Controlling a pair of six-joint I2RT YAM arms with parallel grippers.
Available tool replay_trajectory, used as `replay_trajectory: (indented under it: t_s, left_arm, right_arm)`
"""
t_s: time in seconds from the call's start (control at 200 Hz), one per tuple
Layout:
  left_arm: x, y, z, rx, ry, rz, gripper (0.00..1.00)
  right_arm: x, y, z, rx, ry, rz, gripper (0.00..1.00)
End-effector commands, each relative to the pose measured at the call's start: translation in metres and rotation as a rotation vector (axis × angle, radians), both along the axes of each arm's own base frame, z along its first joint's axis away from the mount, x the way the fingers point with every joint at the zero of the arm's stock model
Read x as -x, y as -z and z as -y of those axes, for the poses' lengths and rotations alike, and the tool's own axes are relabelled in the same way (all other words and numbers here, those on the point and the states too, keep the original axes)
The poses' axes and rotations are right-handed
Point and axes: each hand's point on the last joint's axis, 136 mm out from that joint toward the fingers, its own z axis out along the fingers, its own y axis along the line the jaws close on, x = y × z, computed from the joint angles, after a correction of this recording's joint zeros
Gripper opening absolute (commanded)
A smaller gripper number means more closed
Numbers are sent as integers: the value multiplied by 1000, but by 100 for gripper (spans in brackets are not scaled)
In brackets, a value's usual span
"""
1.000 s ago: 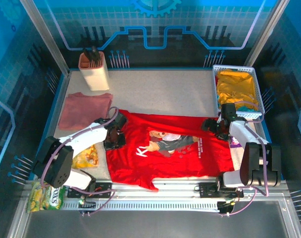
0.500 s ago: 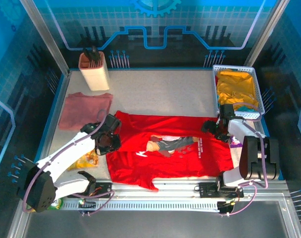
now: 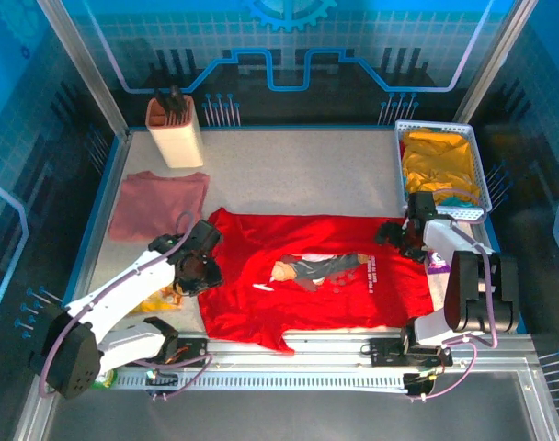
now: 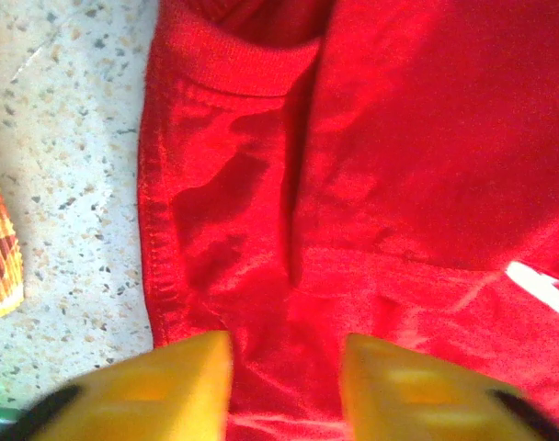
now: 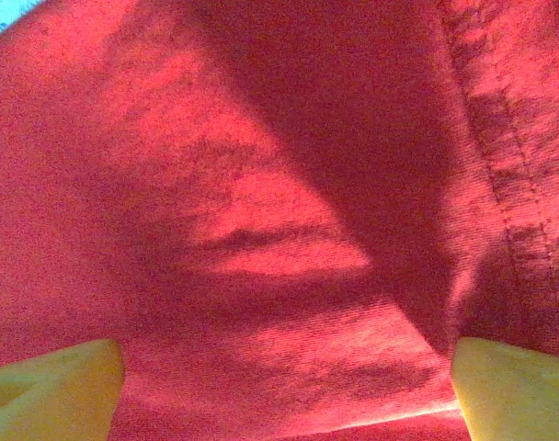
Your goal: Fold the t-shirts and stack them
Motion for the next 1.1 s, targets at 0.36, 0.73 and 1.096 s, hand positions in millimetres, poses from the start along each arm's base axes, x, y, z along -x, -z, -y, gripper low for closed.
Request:
replay_trajectory:
  t_s: [0.36, 0.73, 1.096]
  left_arm:
    - [-162, -64, -25, -147, 123, 208, 37]
    - [-243, -7, -19, -181, 140, 122, 41]
    - [-265, 19, -18, -265, 234, 66, 37]
  right_arm:
    - [-30, -47, -1, 31, -27, 146, 93]
    - [-52, -27, -7, 17, -52, 106, 92]
    - [-50, -12, -3, 37, -50, 58, 92]
